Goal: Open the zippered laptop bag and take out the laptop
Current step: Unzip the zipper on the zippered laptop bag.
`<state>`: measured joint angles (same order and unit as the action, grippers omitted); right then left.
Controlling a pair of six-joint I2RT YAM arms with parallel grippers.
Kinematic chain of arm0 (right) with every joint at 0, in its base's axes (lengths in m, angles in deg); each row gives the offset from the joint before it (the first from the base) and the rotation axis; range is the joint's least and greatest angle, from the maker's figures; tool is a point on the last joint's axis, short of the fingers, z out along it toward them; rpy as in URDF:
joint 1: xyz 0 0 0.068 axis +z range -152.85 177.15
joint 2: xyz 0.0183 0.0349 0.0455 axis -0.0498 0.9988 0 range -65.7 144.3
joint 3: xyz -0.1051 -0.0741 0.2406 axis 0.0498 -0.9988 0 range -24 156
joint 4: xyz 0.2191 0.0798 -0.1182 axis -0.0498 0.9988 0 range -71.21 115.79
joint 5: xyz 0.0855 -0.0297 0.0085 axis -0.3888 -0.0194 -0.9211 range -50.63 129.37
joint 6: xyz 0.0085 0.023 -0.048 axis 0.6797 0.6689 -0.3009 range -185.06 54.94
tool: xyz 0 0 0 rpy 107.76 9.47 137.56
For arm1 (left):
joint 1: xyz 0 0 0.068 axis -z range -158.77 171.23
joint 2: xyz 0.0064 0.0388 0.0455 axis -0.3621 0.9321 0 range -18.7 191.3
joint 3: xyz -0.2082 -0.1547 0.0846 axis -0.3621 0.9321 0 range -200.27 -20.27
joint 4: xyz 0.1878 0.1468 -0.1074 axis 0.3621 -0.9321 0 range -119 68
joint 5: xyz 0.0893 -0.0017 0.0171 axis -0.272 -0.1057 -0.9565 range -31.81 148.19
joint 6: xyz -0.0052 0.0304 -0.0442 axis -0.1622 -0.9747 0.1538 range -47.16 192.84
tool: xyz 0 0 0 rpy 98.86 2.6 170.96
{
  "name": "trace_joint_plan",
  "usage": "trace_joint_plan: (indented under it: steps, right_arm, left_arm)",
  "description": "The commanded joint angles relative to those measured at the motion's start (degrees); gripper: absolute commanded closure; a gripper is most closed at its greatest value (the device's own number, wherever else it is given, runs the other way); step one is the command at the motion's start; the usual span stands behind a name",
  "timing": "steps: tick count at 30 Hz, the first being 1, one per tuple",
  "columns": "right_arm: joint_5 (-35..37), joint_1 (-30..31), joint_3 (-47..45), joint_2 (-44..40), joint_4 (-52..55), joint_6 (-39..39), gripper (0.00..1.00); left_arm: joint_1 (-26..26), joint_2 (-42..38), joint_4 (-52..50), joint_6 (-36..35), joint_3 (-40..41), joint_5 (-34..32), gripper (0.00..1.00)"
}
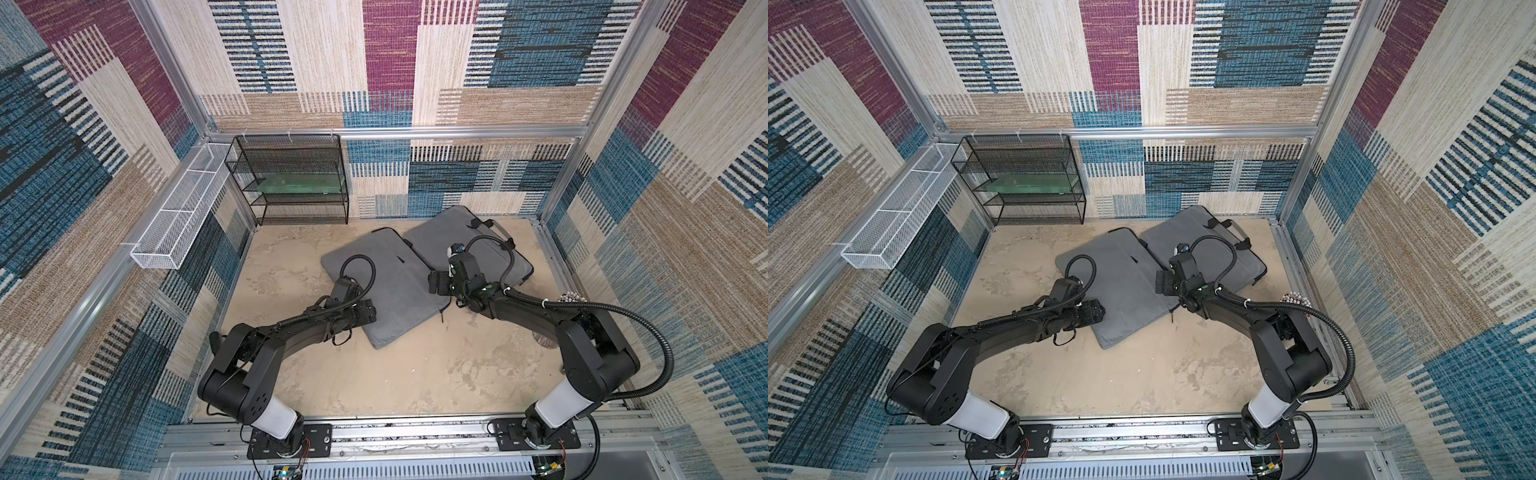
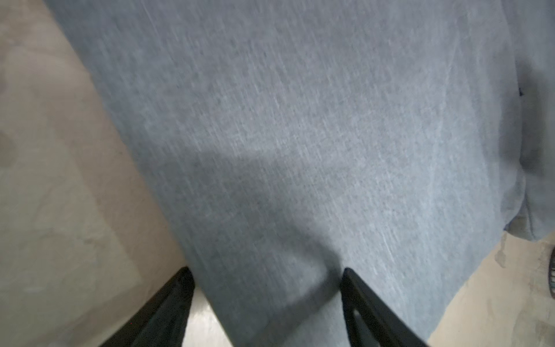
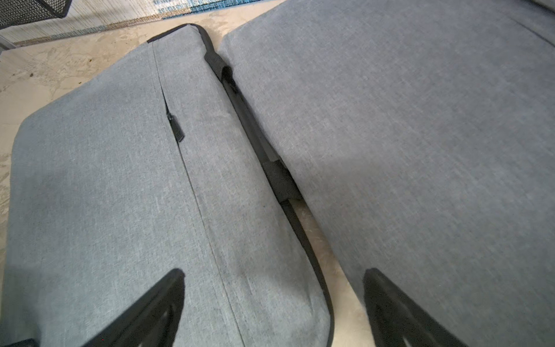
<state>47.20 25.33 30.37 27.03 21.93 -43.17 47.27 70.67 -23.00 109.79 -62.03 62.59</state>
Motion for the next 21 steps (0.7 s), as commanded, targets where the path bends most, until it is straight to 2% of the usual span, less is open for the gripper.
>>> trace_joint_plan:
  steps: [1, 6, 9, 16, 21]
  right_arm:
    - [-1.9, 0.0, -0.9, -1.3, 0.9, 1.8, 0.02]
    - [-4.2, 0.0, -4.5, -5.0, 2.0, 2.8, 0.01]
    - [-5.9, 0.2, -7.0, -8.1, 2.7, 3.1, 0.04]
    - [-8.5, 2.1, -12.4, -14.6, 5.3, 3.7, 0.13]
    - [-4.0, 8.9, -16.9, -17.7, 5.6, 6.1, 0.2]
  left_arm:
    - [0.2, 0.6, -2.2, 2.1, 1.0, -2.1, 0.33]
    - [0.2, -0.8, -5.4, 3.3, 2.9, -4.8, 0.49]
    - [0.2, -1.9, -8.0, 3.4, 3.4, -7.2, 0.57]
    - [0.0, -4.2, -12.7, 5.4, 4.4, -11.8, 0.85]
    - [-0.1, -8.3, -13.6, 6.3, 7.0, -14.4, 0.89]
